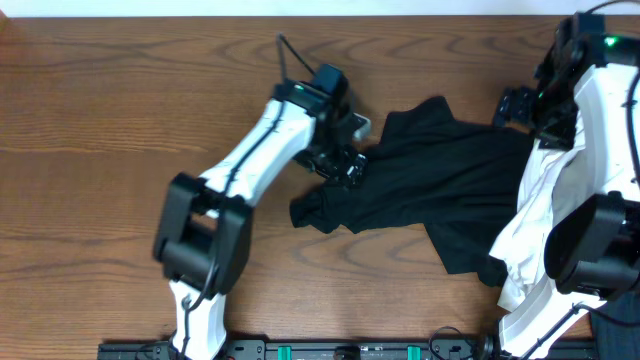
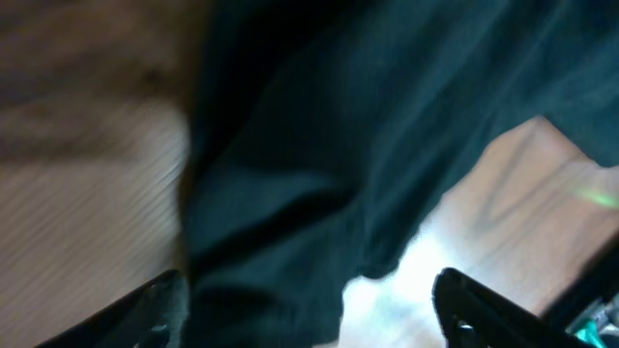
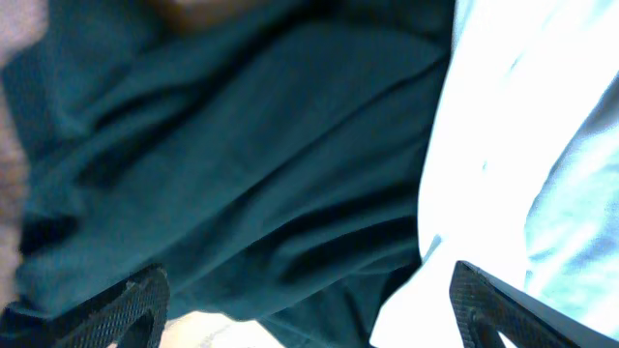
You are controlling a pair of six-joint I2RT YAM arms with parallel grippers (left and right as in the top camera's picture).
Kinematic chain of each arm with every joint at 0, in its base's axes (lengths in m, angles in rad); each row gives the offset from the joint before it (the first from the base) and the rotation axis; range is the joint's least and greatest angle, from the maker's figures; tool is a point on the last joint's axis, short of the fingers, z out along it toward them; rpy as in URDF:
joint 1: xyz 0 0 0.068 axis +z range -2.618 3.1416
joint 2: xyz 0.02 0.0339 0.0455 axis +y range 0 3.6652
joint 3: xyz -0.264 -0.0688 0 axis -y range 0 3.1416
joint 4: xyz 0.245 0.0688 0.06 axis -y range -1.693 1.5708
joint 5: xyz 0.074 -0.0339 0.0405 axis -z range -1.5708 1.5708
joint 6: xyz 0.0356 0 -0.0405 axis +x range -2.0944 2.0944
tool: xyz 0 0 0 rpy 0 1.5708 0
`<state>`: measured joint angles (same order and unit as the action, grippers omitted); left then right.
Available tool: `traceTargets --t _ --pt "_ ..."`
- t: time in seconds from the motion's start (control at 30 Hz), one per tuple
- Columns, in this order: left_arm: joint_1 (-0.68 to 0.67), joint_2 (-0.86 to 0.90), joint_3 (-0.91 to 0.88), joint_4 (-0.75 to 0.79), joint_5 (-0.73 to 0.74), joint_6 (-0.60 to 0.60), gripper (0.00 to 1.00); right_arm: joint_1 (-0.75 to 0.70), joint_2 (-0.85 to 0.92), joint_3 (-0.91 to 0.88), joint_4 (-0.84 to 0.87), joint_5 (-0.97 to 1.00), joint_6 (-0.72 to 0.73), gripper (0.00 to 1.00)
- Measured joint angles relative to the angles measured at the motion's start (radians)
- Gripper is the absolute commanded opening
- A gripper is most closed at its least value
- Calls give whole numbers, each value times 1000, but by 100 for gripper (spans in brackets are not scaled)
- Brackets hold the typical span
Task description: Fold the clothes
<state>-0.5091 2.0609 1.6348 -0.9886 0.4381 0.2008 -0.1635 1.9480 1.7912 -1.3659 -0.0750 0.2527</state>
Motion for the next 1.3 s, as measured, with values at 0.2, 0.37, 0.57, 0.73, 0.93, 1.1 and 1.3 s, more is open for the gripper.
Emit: traceTargets --t 0.2,0.37,0.57,0.73,0.93,1.1,1.3 --pt "-25 71 0 31 -5 9 28 0 0 -199 121 26 10 85" --pt "-22 72 0 24 -38 14 6 -3 0 -326 196 171 71 68" --pt "-18 72 0 -11 -143 -25 6 -31 0 -463 332 261 144 26" --pt "4 72 0 -18 -160 -58 6 -81 0 -565 404 258 179 1" --pt "0 72 0 -10 -119 -62 16 -150 -1 -584 407 220 189 1" --pt "-10 72 0 32 -40 -55 64 -169 -2 -584 406 188 183 1" --pt "-12 72 0 130 32 -63 78 -172 -3 -584 406 182 180 1"
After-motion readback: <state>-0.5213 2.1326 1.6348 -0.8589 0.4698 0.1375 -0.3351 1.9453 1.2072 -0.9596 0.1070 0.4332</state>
